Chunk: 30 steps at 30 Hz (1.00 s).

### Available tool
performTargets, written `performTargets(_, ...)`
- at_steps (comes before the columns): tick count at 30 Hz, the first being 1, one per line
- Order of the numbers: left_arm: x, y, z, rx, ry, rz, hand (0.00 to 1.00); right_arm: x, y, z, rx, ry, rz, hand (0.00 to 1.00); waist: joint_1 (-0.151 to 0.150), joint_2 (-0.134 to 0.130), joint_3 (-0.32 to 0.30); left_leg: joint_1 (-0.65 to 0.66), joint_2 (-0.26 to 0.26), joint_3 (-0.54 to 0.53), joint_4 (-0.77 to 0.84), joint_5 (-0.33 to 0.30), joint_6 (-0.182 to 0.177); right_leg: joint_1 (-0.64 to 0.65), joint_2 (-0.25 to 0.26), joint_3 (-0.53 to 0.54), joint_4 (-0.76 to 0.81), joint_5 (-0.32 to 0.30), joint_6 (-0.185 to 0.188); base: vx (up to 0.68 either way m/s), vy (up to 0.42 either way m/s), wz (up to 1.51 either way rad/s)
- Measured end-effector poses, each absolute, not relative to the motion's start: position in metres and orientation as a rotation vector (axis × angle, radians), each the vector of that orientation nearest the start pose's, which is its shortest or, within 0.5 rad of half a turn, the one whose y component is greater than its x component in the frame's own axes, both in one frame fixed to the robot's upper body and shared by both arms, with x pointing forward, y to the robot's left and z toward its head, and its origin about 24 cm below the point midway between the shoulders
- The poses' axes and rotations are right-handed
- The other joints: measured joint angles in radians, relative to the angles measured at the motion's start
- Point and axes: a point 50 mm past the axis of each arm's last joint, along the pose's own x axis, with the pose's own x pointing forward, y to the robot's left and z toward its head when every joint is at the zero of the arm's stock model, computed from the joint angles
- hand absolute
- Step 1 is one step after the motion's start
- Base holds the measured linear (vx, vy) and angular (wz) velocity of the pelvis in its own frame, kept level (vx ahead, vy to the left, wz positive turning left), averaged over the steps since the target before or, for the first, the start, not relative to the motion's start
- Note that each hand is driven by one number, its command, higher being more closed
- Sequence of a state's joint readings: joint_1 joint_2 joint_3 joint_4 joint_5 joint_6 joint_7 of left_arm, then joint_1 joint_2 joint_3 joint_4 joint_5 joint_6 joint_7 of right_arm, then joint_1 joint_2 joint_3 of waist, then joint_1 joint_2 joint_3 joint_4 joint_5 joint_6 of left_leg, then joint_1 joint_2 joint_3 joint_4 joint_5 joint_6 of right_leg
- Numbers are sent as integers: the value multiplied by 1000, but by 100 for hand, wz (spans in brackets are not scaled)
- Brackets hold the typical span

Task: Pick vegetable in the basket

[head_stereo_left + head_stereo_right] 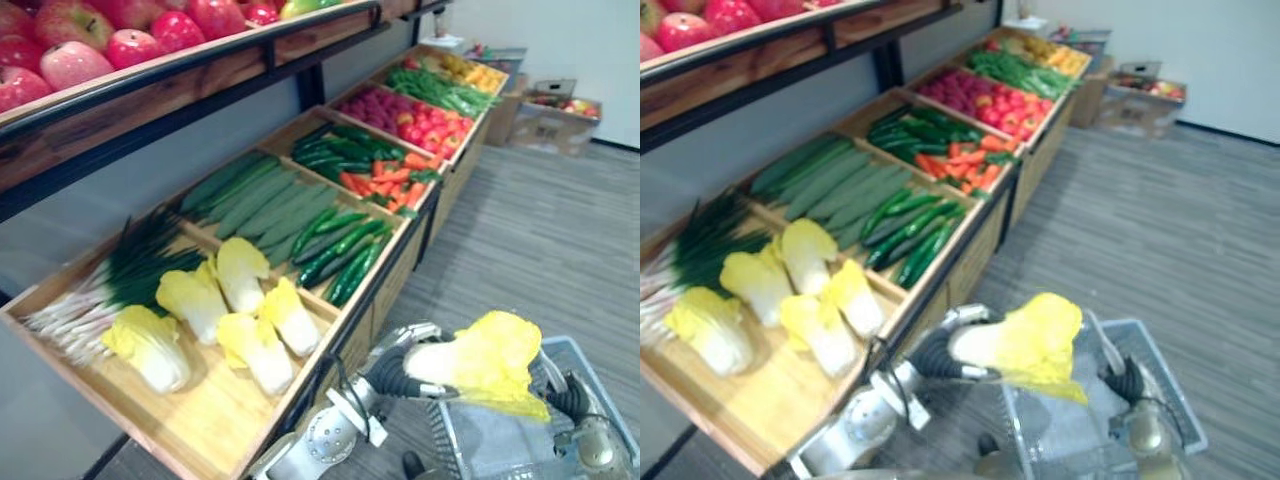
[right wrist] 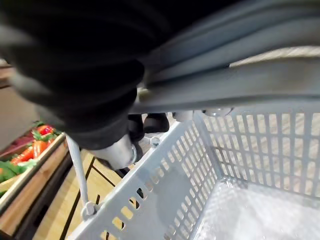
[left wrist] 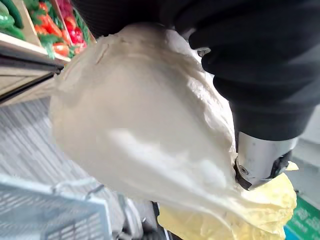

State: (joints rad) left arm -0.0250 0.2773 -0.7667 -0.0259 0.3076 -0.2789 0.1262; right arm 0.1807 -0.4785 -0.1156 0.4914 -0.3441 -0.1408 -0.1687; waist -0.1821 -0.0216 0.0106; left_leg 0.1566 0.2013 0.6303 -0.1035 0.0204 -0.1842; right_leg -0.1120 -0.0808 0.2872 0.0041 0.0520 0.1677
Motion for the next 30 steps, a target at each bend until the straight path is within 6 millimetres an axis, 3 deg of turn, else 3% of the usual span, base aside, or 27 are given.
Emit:
performTargets(4, 186, 20, 24, 487, -298, -784, 100, 179, -307, -26, -804, 408, -193, 100, -8, -12, -9, 19, -1, 30, 0, -9, -4, 0, 7, 31, 0, 3, 1, 23, -10, -22)
performTargets(14, 187, -16, -23, 712, -188, -960, 100, 186, -283, -1, -680, 255, -93, 100, -42, -25, -14, 40, -6, 65, 0, -21, -9, -2, 12, 61, 0, 2, 1, 12, -21, -9)
performTargets(18, 189, -23, -34, 805, -175, -1005, 100, 185, -273, 5, -601, 216, -52, 100, -63, -33, -14, 43, -9, 72, 0, -26, -12, -4, 11, 70, 0, 2, 1, 14, -25, -6)
performTargets(30, 198, -29, -51, 1005, -161, -1014, 100, 176, -255, 2, -511, 212, 38, 100, -66, -48, -16, 52, -15, 77, 0, -36, -15, -2, 8, 77, 0, 2, 1, 11, -24, -2)
